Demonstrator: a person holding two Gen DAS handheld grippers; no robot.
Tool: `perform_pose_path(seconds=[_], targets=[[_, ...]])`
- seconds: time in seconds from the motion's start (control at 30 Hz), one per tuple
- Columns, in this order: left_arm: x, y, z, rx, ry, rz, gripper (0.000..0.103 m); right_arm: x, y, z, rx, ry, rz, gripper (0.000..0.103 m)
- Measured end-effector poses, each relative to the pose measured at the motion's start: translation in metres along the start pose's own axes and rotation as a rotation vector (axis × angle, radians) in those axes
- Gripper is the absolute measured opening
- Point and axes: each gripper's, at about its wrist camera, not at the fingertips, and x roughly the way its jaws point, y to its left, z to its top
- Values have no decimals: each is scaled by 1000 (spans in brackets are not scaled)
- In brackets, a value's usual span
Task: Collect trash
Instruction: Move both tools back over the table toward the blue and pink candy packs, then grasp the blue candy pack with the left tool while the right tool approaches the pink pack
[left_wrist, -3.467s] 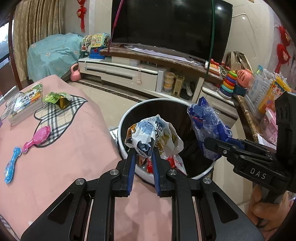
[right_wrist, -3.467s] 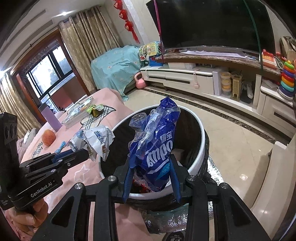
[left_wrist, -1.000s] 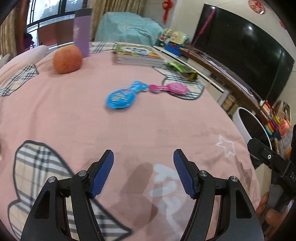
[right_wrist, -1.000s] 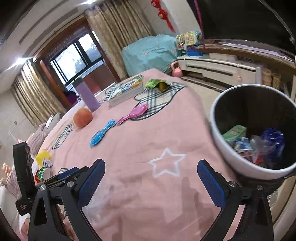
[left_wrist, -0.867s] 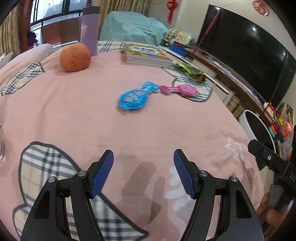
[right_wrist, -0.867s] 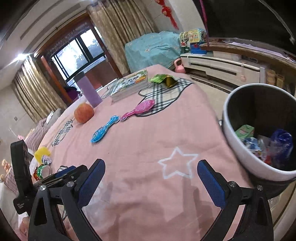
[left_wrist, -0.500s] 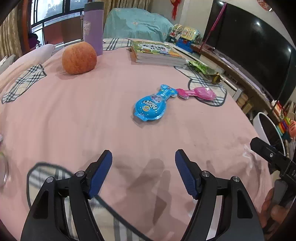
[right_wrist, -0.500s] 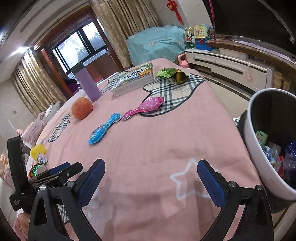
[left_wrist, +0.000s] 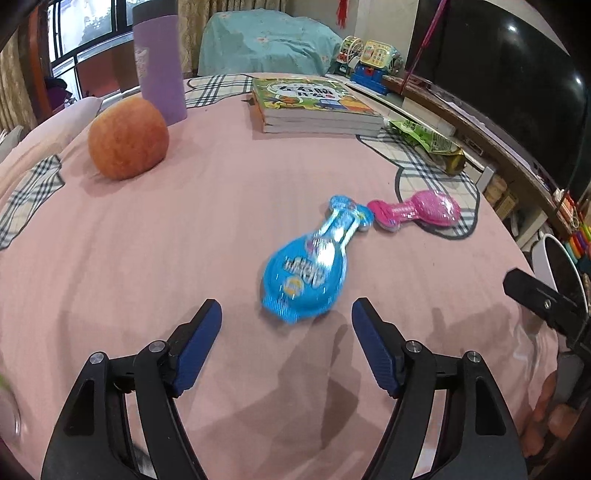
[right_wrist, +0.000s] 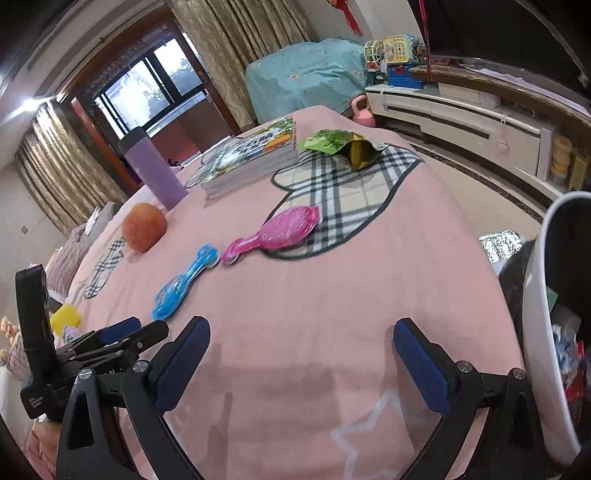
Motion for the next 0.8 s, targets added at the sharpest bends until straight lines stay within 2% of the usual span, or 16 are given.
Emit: perform_pose_path(seconds=[0.27, 0.4, 0.43, 0.5, 0.53, 0.57, 0.8], targets=[[14, -5, 10, 12, -6, 8, 75, 33, -3, 35, 11, 19, 9, 78], [17, -10, 11, 35, 0, 30, 74, 52, -2, 48, 8, 30, 30, 73], [17, -12, 11, 42, 0, 35, 71, 55, -2, 51, 7, 32, 34, 72], [16, -15, 10, 56, -6, 47, 59, 60, -2, 55, 6, 38, 45, 59], [15, -17, 10, 61, -9, 52, 51, 63, -3, 56, 6, 48, 51, 38], [14, -17, 9, 63, -10, 54, 50, 65, -4, 55, 11, 61, 60, 28], [-2, -12, -9, -29, -1, 46, 46, 44, -10, 38, 20, 72, 107, 18]])
